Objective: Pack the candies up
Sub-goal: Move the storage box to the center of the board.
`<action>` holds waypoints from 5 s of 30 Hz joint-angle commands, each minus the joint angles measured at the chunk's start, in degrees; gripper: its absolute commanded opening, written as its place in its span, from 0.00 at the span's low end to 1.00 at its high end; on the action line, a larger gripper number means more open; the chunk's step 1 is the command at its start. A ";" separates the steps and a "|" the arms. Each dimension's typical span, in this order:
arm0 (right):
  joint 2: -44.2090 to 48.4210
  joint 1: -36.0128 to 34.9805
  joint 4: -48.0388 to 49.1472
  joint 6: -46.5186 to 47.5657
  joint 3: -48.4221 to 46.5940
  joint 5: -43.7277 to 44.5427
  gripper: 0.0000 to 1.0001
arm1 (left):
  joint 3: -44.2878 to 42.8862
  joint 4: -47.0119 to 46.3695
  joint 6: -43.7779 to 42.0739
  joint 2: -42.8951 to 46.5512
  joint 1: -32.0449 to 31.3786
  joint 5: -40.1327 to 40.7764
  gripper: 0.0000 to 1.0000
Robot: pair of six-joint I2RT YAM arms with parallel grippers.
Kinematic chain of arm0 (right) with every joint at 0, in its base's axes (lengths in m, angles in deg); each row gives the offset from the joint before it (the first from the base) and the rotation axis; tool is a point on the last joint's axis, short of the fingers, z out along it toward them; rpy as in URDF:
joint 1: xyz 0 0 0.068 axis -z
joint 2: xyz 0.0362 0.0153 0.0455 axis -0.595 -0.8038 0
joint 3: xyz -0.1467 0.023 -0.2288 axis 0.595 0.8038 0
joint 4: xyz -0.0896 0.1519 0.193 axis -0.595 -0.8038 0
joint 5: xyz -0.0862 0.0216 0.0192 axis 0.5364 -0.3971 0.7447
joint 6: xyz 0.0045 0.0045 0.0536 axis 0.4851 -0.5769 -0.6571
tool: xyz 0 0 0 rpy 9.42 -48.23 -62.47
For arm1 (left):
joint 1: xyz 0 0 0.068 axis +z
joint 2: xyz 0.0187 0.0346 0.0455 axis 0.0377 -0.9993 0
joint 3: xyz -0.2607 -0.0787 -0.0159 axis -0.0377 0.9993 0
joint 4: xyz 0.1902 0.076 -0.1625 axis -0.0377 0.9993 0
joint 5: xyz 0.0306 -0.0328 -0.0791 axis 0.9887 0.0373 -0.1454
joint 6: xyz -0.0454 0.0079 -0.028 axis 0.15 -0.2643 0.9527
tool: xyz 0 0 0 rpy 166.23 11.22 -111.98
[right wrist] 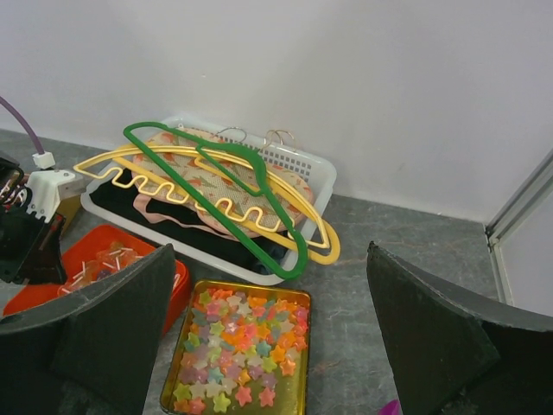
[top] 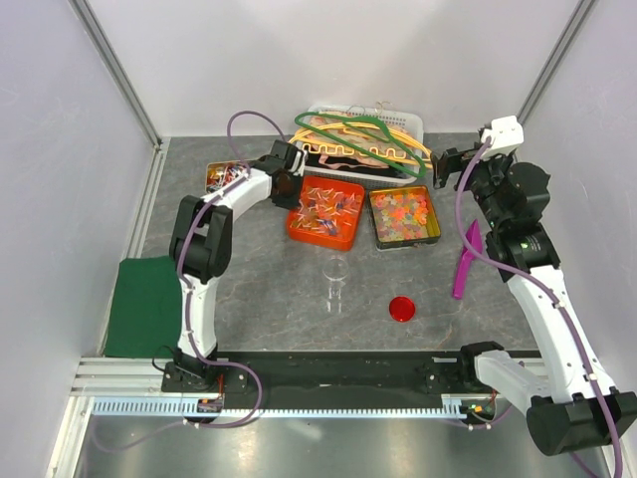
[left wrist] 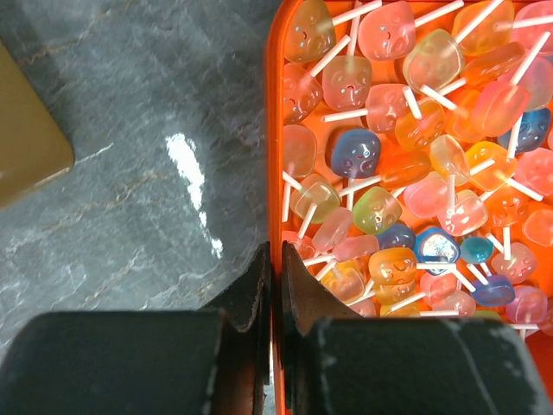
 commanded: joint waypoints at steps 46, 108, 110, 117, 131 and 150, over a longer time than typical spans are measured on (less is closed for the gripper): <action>-1.41 -3.55 2.22 3.30 0.43 2.69 0.98 | -12.18 5.63 10.29 -7.92 -11.47 -6.97 0.66; -0.27 -4.25 3.27 2.50 0.61 4.63 0.98 | -6.38 -0.61 -12.56 3.43 18.68 1.91 0.85; -0.27 -4.17 3.27 2.59 0.61 4.89 0.98 | -5.94 -0.96 -12.82 2.90 18.68 1.73 0.84; -0.79 -4.25 3.27 2.50 0.70 4.45 0.98 | -1.38 -3.33 -13.88 2.72 18.68 0.33 0.77; -1.67 -4.52 3.27 2.50 0.79 4.45 0.98 | 4.34 -10.19 -28.20 6.24 19.03 -7.66 0.75; -2.46 -4.60 3.27 2.42 0.79 4.54 0.98 | -0.31 -6.24 -41.21 -1.32 19.03 -13.38 0.59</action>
